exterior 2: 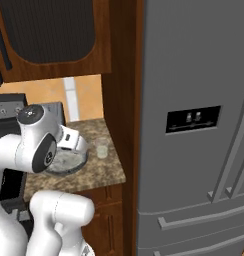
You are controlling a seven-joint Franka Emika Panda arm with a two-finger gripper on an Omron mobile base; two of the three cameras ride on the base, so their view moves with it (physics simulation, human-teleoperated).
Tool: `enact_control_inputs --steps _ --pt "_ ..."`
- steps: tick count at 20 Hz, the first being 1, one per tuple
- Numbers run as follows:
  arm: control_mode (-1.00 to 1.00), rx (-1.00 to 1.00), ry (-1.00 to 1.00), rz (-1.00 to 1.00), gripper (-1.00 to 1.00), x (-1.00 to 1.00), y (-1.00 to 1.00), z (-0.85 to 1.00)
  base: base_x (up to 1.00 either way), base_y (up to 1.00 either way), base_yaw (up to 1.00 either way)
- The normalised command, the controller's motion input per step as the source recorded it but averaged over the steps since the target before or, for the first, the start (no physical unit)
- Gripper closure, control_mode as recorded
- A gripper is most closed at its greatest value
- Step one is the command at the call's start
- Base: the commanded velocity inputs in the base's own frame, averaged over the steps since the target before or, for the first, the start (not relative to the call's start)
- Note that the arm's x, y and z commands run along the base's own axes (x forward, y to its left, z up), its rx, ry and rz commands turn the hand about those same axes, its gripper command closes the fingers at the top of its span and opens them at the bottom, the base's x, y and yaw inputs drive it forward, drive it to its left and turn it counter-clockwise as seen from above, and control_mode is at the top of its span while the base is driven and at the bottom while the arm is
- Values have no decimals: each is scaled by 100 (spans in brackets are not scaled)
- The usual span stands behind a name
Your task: Grab a lemon wedge from the fridge and one ice cube from the ice bowl, and put them in the glass of lemonade.
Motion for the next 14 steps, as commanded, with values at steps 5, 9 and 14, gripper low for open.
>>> enact_control_inputs --steps 5,9,14 --pt "100 0 0 0 -100 0 0 0 -80 0 -8" --pt "100 0 0 0 -100 0 0 0 -83 -17 0" --pt "100 0 0 0 -100 0 0 0 -54 -76 6"
